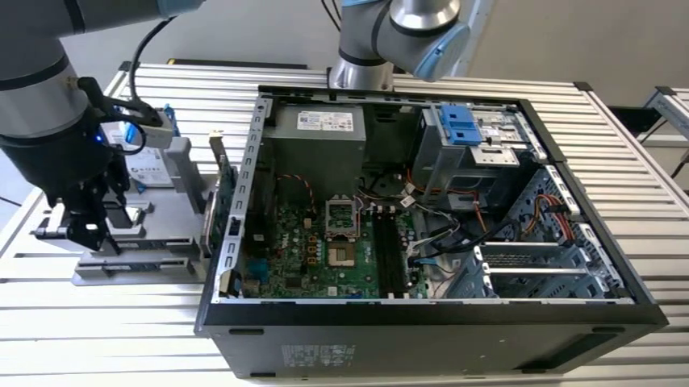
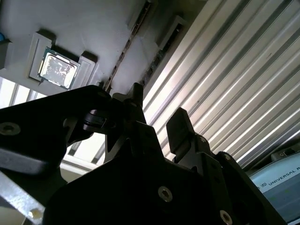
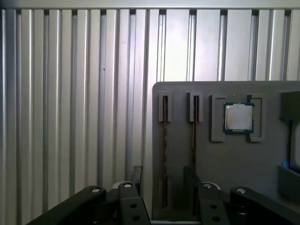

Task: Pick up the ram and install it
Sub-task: 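Pick up the ram and move it above insertion slot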

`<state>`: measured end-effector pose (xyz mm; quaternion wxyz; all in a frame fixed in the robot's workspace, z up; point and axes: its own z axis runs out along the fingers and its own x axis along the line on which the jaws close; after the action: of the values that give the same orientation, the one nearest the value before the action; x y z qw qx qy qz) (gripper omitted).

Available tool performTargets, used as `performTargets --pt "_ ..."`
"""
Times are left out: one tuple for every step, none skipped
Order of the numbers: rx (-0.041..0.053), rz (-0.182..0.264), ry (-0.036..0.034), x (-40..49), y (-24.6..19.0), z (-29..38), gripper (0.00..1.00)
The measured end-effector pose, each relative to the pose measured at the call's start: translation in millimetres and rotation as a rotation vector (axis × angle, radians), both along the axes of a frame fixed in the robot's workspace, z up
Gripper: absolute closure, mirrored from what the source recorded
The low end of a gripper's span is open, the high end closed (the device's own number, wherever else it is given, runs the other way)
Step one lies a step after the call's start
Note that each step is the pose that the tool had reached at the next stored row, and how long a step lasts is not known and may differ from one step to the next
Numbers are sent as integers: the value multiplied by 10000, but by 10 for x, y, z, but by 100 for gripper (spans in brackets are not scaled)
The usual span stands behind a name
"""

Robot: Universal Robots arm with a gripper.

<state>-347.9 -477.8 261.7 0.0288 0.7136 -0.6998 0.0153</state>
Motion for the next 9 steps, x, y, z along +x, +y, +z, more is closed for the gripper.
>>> performTargets --pt "51 0 0 0 0 -6 0" --pt "106 0 -1 0 1 -13 0" --pt "155 -1 -2 0 1 -20 0" --pt "182 -1 -2 0 1 -28 0" --pt "190 -2 -4 0 1 -36 0" --pt "190 -1 -2 0 1 -44 0" --pt "190 0 -1 0 0 -51 0" --pt "191 0 -2 1 1 -60 0" --pt "191 0 -2 1 1 -70 0"
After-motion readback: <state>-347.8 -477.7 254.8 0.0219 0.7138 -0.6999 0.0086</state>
